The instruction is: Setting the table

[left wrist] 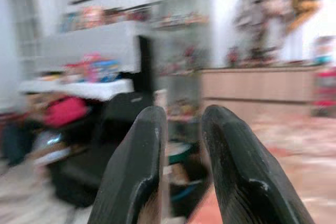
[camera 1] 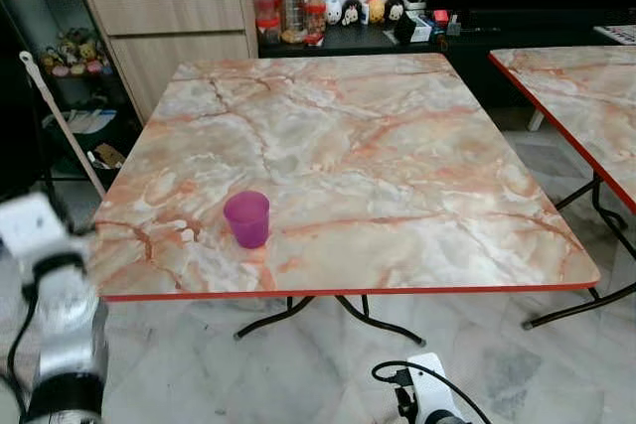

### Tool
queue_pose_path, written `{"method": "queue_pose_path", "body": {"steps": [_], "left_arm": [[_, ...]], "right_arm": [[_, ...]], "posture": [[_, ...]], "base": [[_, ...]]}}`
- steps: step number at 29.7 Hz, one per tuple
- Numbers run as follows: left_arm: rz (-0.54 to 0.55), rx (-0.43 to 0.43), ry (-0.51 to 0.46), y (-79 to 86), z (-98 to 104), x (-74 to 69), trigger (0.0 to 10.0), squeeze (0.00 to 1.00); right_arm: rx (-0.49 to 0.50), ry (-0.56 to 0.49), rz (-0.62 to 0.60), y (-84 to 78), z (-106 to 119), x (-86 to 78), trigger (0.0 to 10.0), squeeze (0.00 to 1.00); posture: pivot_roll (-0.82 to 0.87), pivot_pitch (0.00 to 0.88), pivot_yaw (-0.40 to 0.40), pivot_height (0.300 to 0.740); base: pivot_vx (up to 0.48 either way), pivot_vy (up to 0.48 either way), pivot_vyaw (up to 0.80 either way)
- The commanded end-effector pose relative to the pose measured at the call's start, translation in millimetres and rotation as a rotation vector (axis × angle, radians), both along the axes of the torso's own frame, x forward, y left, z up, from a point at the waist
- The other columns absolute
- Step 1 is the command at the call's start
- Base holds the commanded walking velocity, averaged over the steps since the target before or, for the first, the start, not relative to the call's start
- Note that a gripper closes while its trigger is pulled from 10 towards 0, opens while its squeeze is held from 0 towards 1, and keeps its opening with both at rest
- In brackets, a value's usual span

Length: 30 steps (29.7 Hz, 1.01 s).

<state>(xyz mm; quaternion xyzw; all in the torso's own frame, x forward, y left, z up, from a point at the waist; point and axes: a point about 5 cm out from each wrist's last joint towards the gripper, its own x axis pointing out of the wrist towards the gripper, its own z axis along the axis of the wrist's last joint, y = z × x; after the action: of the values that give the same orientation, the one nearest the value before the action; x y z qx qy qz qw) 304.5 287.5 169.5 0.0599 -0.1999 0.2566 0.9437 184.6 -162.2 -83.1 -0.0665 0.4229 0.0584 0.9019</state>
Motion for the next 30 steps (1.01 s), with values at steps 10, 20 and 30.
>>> {"method": "queue_pose_path", "body": {"steps": [10,20,30], "left_arm": [[-0.364,-0.08,0.131,-58.0,-5.3,25.4,10.0,0.0],[-0.443,-0.023,0.193,-72.5,-0.8,33.9,10.0,0.0],[-0.428,-0.037,0.207,-73.2,-0.4,35.1,10.0,0.0]], "right_arm": [[-0.006,0.0,-0.027,-2.1,1.1,2.7,10.0,0.0],[-0.006,-0.004,-0.02,-0.1,2.1,5.2,10.0,0.0],[0.0,-0.003,-0.016,2.4,1.7,4.7,10.0,0.0]], "posture": [[0.08,0.0,0.028,0.74],[0.08,0.0,0.029,0.74],[0.07,0.0,0.031,0.74]], "base": [[0.0,0.0,0.0],[0.028,0.0,0.0],[0.41,0.0,0.0]]}}
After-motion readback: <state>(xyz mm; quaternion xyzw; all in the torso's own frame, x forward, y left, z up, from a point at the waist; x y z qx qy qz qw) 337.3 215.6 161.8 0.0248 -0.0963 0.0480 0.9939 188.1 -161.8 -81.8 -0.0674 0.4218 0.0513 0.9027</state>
